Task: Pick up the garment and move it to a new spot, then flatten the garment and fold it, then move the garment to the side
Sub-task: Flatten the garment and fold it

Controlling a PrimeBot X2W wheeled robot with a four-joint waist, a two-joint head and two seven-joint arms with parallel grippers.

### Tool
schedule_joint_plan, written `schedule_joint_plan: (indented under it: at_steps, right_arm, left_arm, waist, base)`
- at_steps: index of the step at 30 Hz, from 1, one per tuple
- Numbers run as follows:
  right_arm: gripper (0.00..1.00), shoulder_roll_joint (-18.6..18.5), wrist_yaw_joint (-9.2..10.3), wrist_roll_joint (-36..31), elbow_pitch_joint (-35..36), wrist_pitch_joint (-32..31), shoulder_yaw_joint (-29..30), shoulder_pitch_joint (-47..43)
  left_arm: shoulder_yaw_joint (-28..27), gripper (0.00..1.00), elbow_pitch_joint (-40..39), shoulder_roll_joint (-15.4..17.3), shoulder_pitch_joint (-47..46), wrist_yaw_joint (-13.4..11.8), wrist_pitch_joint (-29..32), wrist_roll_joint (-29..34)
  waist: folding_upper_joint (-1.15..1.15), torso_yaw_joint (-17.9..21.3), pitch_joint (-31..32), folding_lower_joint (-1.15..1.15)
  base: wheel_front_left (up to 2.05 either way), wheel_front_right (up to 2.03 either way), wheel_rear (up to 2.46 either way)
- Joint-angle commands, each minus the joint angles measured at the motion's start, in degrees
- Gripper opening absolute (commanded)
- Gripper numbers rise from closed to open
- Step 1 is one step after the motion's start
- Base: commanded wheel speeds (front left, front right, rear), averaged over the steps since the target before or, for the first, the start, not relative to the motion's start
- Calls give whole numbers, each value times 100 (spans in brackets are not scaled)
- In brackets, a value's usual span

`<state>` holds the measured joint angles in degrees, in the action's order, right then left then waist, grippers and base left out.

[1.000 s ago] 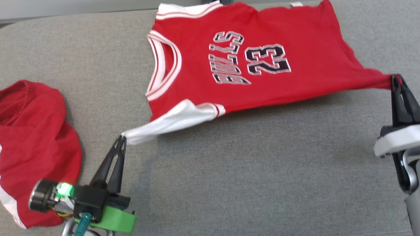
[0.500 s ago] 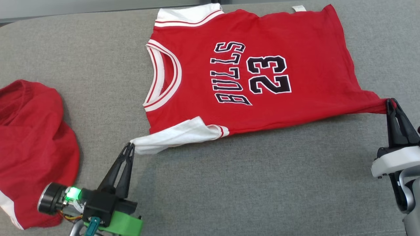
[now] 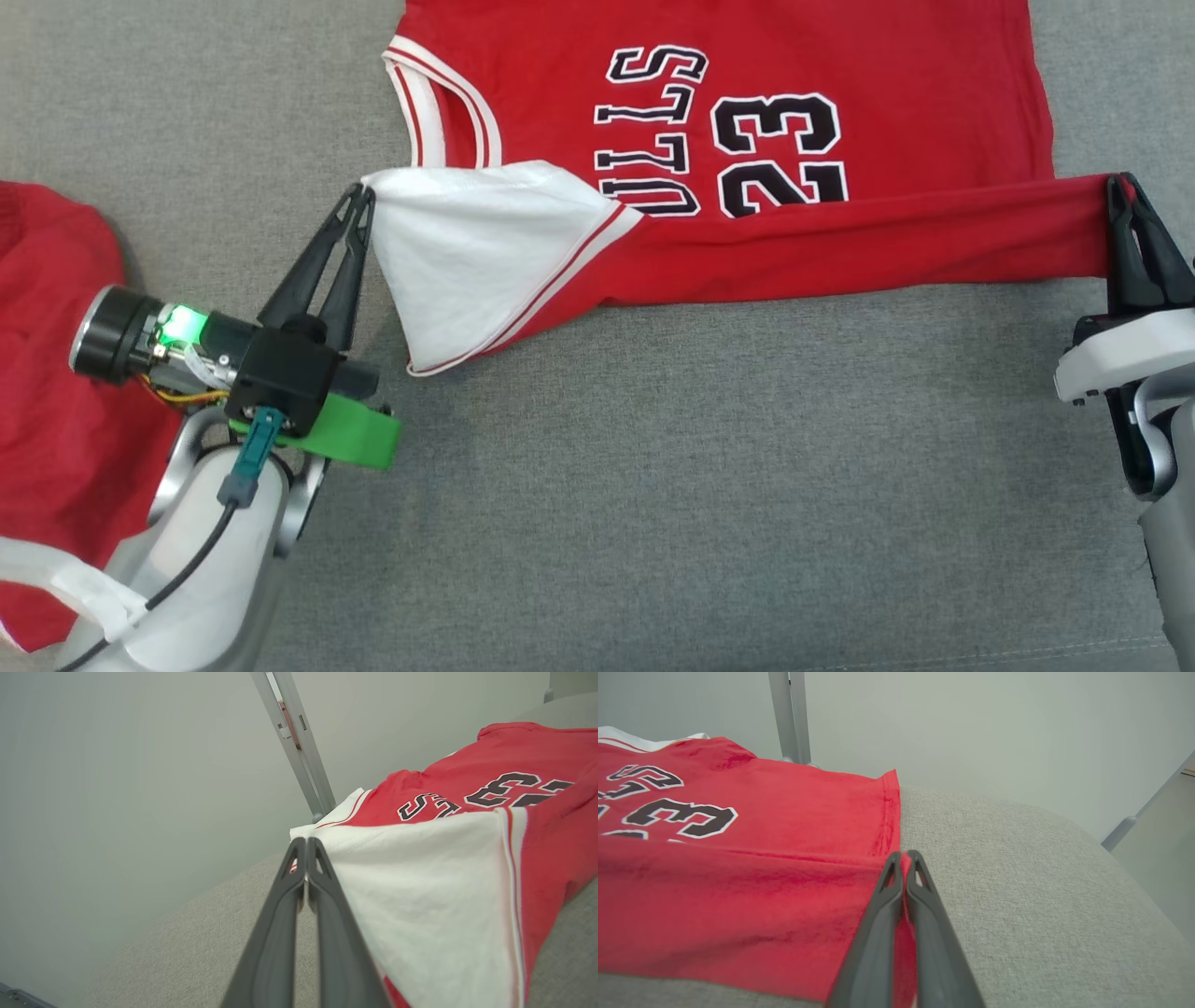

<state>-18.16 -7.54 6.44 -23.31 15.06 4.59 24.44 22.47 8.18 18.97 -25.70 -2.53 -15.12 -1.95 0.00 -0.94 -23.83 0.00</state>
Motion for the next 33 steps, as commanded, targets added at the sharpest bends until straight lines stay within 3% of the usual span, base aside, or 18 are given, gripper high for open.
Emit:
schedule_joint_plan:
  at_steps: [1, 13, 22, 23, 24, 25, 26, 33]
  right_arm:
    - [0, -31, 9, -31, -54, 12, -28, 135]
    - [0, -29, 9, -151, -296, 12, -101, 720]
    - [0, 37, 9, -183, -294, 12, -156, 895]
    - [13, 47, 9, -183, -309, 12, -153, 900]
    - [85, 64, 9, -181, -298, 12, -101, 908]
    - [100, 79, 9, -192, -265, 12, -52, 913]
    - [100, 102, 9, -215, -249, 12, -36, 909]
    - [100, 265, 9, -191, 167, 12, 75, 564]
  left_arm:
    - [-10, 0, 90, 37, -228, 43, -4, 88]
    - [94, 0, 565, 88, -1178, 95, -3, 300]
    - [223, 0, 580, 103, -1367, -110, -4, 371]
    - [224, 0, 614, 97, -1373, -130, -3, 359]
    - [215, 0, 666, 79, -1378, -164, -3, 322]
    - [204, 46, 703, 53, -1388, -196, -4, 304]
    - [199, 100, 738, 34, -1406, -237, -3, 303]
    - [-124, 100, 450, -226, -653, -620, -4, -185]
  waist:
    - [0, -12, -257, 0]
    - [0, -19, -646, 0]
    - [0, 7, -713, 0]
    - [0, 6, -713, 0]
    - [0, 8, -712, 0]
    - [0, 6, -708, 0]
    - [0, 2, -695, 0]
    - [0, 21, -390, 0]
  base:
    - [0, 0, 0]
    - [0, 0, 0]
    - [0, 0, 0]
    - [0, 0, 0]
    - [0, 0, 0]
    - [0, 0, 0]
    - [0, 0, 0]
    - [0, 0, 0]
